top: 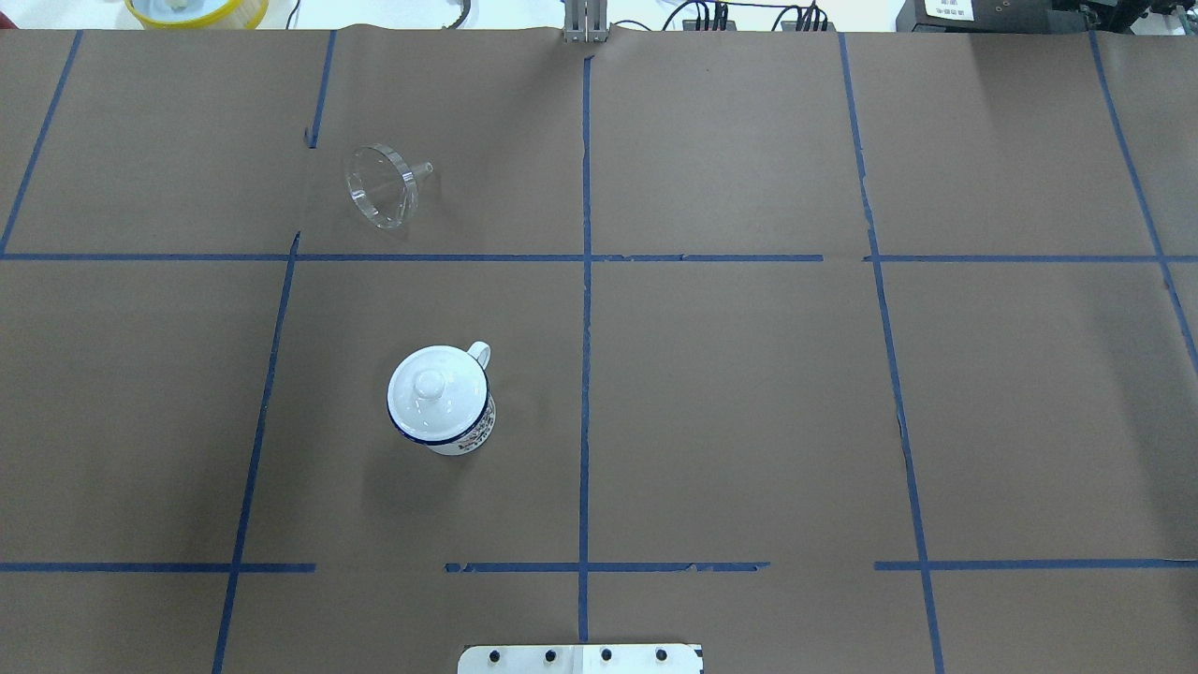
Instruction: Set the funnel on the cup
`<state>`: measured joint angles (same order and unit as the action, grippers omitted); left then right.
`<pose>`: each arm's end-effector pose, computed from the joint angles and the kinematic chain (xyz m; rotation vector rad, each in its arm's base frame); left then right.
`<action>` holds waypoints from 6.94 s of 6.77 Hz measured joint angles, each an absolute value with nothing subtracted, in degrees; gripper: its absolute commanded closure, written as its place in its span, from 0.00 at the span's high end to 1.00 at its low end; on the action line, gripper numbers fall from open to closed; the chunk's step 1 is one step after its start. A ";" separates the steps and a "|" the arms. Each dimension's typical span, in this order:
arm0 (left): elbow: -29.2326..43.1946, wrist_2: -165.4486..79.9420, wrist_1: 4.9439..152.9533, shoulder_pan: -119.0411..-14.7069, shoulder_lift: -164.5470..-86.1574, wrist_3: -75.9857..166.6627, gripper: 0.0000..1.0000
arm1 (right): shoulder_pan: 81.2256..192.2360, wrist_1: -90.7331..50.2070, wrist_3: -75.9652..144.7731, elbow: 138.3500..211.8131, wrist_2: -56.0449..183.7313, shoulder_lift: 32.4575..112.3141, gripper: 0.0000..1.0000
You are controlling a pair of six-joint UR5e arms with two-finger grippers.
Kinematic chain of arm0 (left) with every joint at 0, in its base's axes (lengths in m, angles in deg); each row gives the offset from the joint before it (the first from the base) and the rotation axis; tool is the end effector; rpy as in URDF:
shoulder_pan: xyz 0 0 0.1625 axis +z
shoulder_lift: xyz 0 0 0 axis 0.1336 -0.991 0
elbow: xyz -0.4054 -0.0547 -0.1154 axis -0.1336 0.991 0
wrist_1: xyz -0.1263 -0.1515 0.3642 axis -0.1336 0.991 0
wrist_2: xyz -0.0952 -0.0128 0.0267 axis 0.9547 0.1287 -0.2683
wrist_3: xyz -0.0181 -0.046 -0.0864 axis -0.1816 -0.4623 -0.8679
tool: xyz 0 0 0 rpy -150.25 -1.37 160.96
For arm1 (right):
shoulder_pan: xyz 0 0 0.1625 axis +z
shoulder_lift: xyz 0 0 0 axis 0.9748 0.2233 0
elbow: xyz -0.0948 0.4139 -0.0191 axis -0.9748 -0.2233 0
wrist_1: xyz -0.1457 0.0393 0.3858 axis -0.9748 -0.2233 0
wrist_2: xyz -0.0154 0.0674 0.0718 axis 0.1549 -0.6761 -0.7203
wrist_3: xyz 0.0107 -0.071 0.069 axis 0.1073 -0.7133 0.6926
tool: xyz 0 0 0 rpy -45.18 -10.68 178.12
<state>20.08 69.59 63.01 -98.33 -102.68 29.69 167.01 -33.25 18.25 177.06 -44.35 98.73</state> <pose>-0.0697 -0.4804 0.5427 0.1486 0.8263 -0.3672 0.0669 -0.4451 0.6704 -0.0193 -0.7192 0.0106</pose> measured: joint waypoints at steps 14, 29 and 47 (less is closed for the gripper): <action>30.02 44.88 38.39 -38.90 -138.34 -51.29 0.94 | 167.01 -33.25 18.26 177.08 -44.36 98.73 1.00; 37.01 42.88 35.96 -41.82 -137.02 -49.74 0.00 | 167.01 -33.25 18.25 177.05 -44.36 98.73 1.00; 28.44 45.28 64.99 -38.51 -113.62 -45.84 1.00 | 167.01 -33.25 18.25 177.10 -44.36 98.73 1.00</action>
